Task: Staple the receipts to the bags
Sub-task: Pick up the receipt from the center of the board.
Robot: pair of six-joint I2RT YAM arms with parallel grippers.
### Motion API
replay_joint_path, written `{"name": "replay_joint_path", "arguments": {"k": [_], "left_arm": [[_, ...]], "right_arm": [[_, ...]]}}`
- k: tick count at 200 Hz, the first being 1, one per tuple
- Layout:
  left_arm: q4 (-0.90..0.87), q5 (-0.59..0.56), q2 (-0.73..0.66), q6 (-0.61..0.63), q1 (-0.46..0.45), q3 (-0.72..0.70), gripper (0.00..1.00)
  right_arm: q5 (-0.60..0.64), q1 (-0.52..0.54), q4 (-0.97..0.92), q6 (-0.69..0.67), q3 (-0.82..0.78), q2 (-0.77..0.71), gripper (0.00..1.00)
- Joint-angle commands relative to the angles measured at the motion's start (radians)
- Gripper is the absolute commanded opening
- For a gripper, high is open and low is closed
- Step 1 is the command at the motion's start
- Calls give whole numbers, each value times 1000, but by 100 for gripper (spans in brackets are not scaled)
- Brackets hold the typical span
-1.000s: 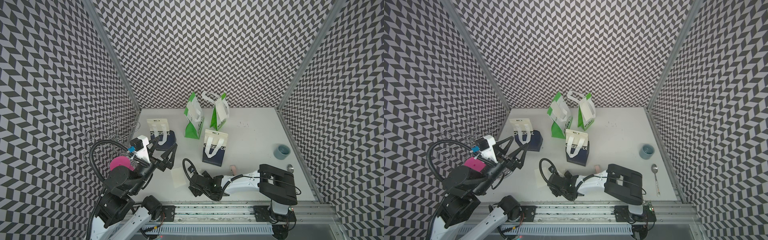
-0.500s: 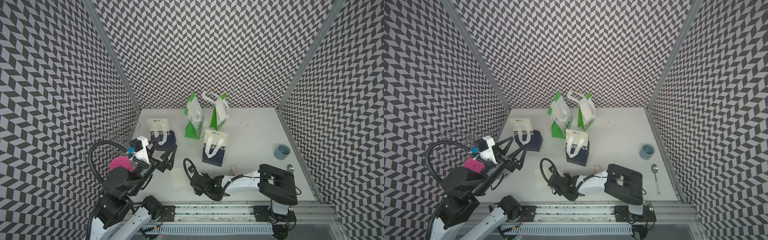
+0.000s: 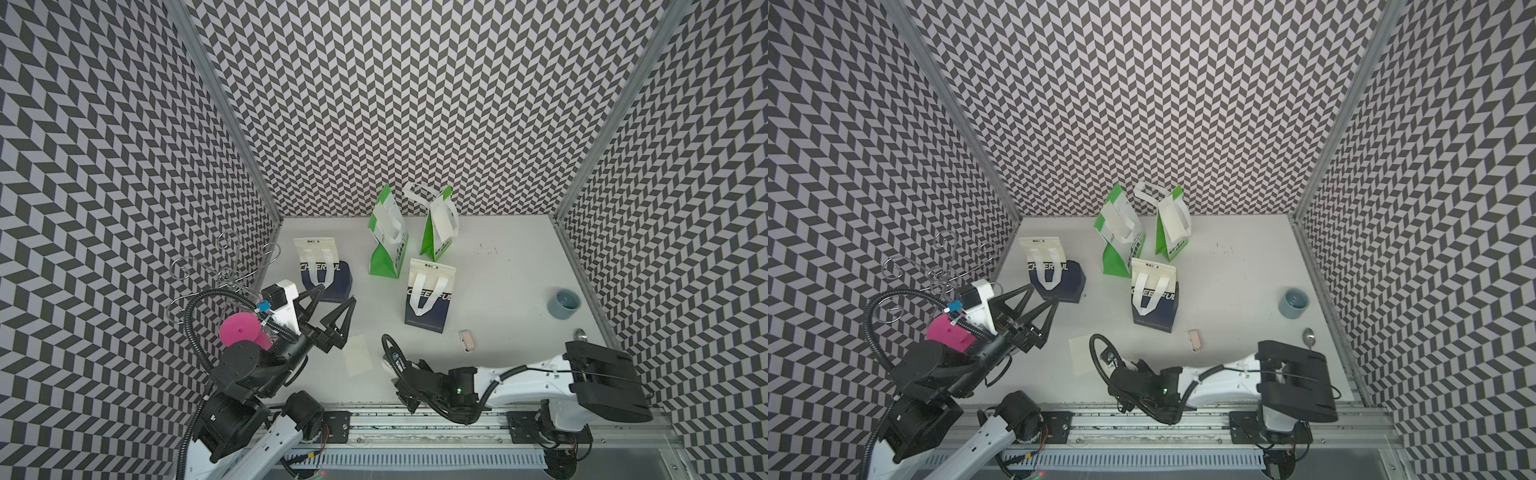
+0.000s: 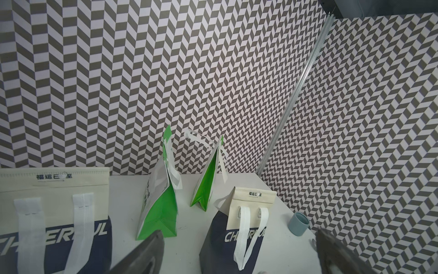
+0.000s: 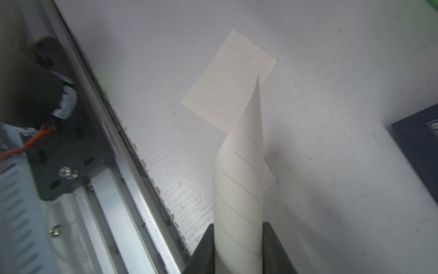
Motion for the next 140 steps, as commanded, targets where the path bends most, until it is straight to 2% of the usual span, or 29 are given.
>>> {"name": "replay_joint_path", "arguments": {"k": [1,48,76,112,140], "left_arm": [[20,73,-12,-106,3,-40,100],[112,282,7,-216,3,-179,96],[175,369,31,-262,3,-242,91],[193,413,71,-294,3,-251,86],[140,395,93,-314,3,-237,86]], "right_arm": [[83,21,50,-12,-15,-131,31],[134,32,30,-64,-9,-317,31],[165,32,41,-101,8,-342,31],[224,32,33,-130,54,-314,31],[273,32,64,-174,69,-299,31]]}}
